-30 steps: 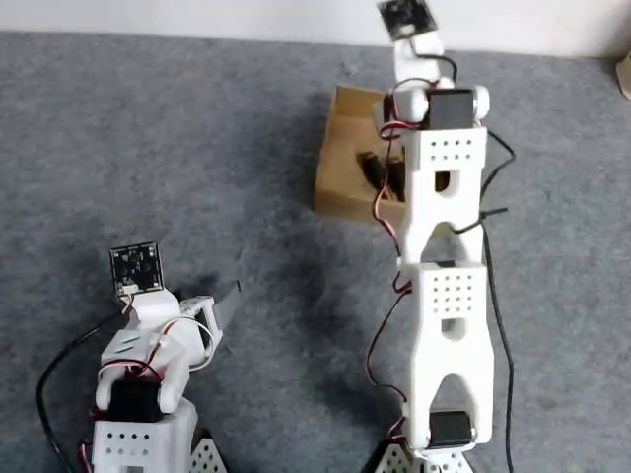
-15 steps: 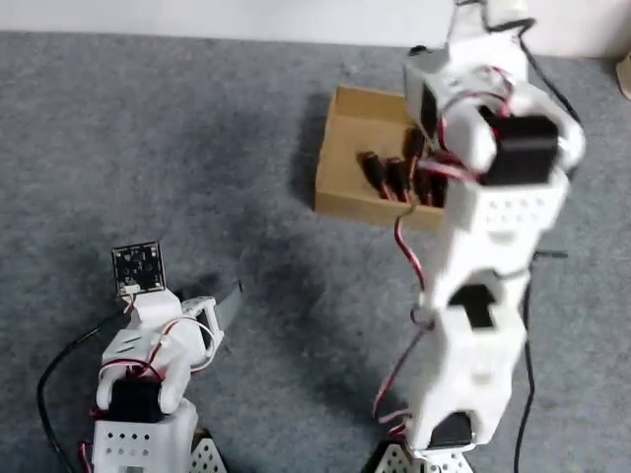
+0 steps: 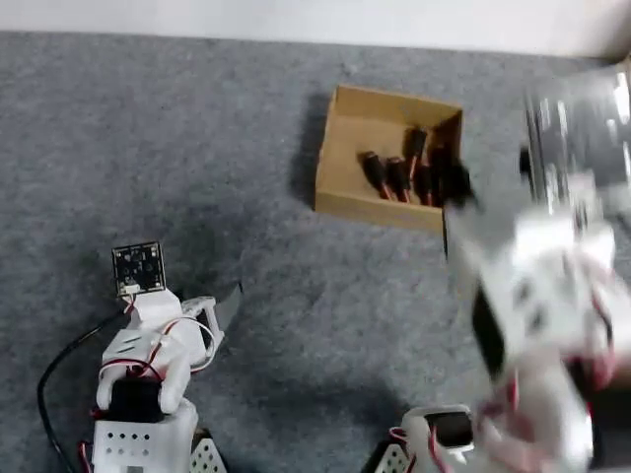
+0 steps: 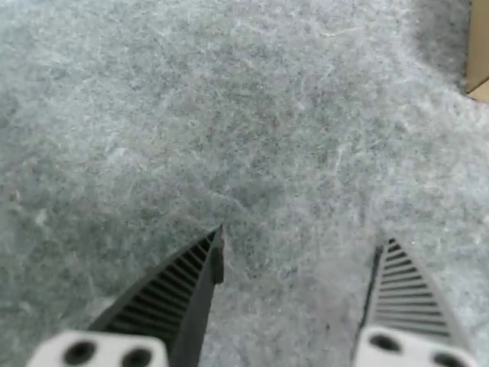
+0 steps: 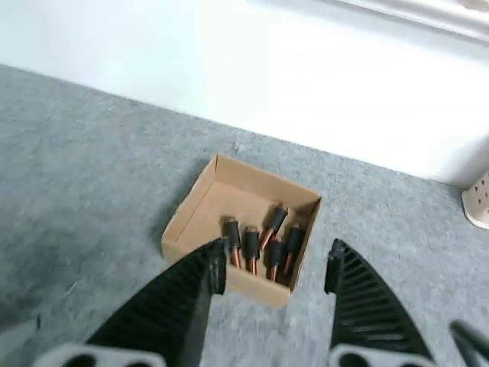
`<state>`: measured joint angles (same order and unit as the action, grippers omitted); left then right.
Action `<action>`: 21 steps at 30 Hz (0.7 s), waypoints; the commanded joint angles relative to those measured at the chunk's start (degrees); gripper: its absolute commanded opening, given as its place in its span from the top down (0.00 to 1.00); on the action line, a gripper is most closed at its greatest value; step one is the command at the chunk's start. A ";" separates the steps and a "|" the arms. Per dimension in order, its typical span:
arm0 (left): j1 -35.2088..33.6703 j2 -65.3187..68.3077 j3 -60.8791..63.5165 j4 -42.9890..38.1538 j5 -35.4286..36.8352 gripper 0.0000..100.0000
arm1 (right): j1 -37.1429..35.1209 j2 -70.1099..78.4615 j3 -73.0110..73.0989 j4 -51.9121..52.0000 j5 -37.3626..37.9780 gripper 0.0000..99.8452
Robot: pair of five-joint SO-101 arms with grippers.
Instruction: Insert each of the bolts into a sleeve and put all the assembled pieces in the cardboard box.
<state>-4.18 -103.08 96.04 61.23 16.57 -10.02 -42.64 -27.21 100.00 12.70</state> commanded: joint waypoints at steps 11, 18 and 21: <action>4.09 -0.40 1.19 13.36 -0.09 0.70 | -0.40 -51.47 57.10 -9.98 -0.53 0.81; 4.18 -0.40 1.19 14.77 0.00 0.70 | -0.22 -63.08 75.03 -14.20 -0.26 0.81; 4.18 -0.40 1.19 14.77 0.00 0.70 | -0.22 -62.20 79.52 -14.64 -0.18 0.81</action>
<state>-1.27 -103.08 96.04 75.74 16.66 -9.93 -104.35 49.01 87.78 12.62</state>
